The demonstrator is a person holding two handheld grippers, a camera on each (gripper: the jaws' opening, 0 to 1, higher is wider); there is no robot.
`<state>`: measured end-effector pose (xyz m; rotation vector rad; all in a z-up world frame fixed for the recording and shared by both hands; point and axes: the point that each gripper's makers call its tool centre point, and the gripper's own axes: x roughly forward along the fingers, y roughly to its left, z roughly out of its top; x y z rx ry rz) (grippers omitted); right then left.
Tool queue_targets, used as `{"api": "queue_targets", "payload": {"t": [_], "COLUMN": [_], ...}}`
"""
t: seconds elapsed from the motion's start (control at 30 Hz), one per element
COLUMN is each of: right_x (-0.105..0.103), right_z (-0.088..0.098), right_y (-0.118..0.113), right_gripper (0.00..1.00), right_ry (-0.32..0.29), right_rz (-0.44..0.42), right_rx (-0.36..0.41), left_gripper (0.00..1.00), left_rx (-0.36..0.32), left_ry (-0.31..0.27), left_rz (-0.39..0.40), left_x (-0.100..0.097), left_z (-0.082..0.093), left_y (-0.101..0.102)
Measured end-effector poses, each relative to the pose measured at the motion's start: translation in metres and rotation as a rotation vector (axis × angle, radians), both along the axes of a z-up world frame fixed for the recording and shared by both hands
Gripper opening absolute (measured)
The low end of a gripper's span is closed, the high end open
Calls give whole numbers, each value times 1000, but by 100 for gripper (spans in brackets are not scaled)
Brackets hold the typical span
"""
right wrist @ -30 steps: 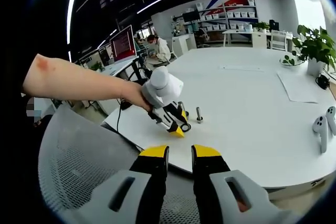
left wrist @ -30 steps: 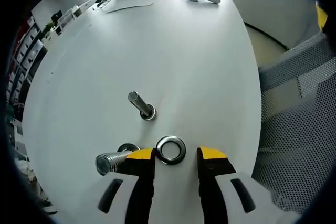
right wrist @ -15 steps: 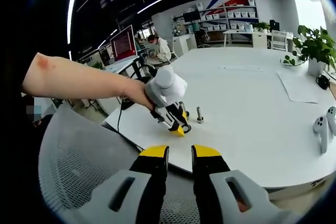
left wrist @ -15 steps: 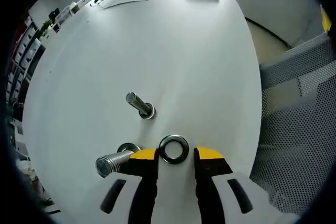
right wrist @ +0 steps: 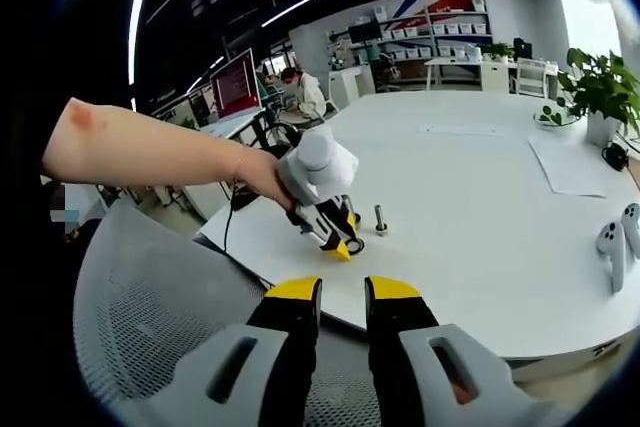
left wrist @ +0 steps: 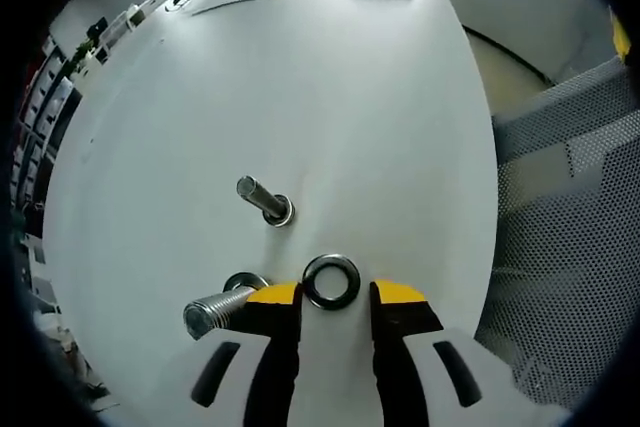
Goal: Place the washer onto the threaded stud by aligning its center hole with the stud, sliding it down to the base, and recovering from edge contact or off-axis alignment until the washer reaches the visible bottom stop.
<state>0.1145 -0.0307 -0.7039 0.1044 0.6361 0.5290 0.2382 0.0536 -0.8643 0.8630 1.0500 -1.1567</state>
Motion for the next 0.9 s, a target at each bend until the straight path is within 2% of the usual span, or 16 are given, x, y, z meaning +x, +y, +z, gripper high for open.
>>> {"api": "queue_targets", "payload": {"t": [0.4, 0.9], "right_x": [0, 1], "right_z": [0, 1], "right_y": [0, 0], "right_gripper": [20, 20], "right_ry": [-2, -6], "right_rz": [2, -1], "right_rx": [1, 2], "left_gripper": [26, 26], "left_rx": [-12, -52], "left_ry": [-3, -35], "left_rz": [8, 28], "left_x": [-1, -3], "left_z": [0, 1], "left_y": [2, 10]}}
